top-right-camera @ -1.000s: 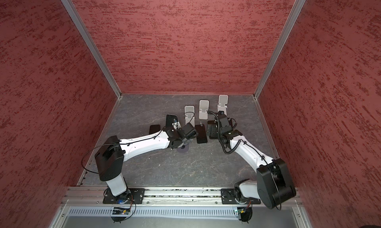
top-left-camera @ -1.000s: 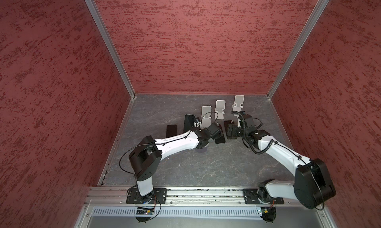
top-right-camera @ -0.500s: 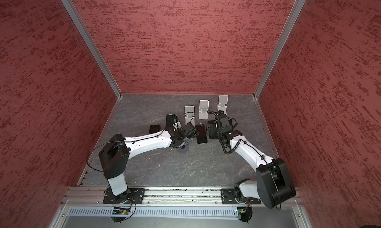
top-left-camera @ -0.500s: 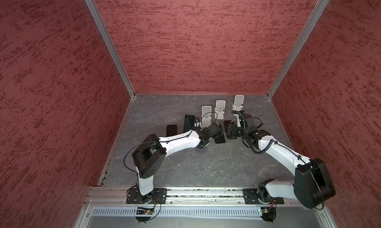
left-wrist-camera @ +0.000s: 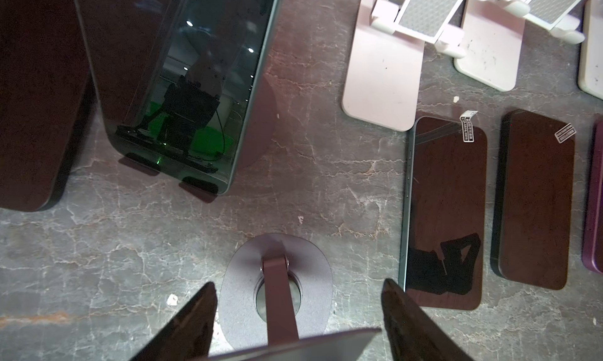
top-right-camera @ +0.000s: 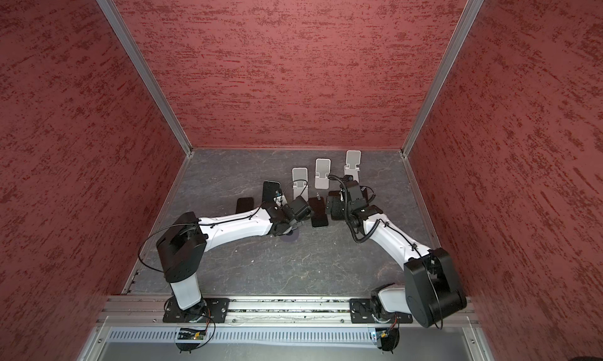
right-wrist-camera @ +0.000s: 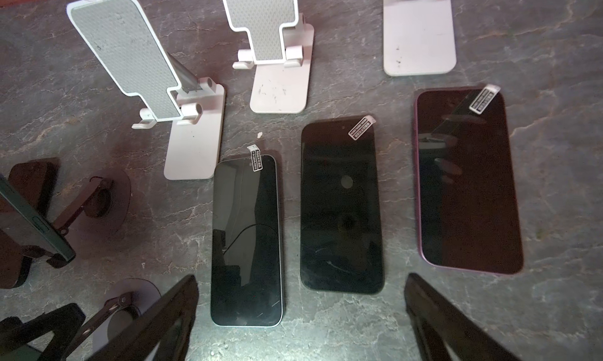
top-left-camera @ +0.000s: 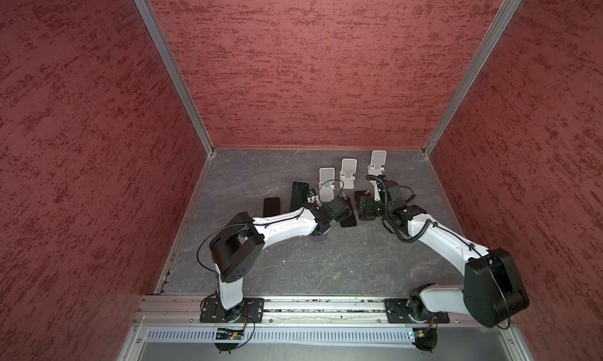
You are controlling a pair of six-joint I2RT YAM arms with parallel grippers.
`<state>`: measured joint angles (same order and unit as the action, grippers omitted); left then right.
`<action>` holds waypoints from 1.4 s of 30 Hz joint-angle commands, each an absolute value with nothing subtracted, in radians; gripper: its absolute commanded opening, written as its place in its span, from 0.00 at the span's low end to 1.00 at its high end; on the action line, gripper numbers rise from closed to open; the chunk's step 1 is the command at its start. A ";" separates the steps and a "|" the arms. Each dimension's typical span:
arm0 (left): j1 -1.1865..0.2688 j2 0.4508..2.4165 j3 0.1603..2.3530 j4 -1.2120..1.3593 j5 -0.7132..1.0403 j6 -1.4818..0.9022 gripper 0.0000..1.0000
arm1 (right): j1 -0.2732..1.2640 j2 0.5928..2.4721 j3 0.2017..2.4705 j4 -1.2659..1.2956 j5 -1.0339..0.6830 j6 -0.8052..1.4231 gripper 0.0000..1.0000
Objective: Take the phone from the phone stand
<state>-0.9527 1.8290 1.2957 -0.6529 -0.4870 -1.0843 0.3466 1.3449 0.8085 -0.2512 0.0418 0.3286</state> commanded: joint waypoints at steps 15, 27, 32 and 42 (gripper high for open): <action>-0.946 1.838 1.282 -0.632 -0.476 -1.080 0.63 | 0.339 1.371 0.804 -0.226 0.024 0.336 0.99; -0.946 1.789 1.216 -0.581 -0.485 -1.065 0.54 | 0.339 1.377 0.805 -0.224 0.023 0.337 0.99; -0.948 1.738 1.162 -0.551 -0.510 -1.061 0.54 | 0.339 1.384 0.809 -0.224 0.023 0.336 0.99; -0.951 1.634 1.064 -0.569 -0.567 -1.098 0.54 | 0.339 1.409 0.827 -0.228 0.005 0.346 0.99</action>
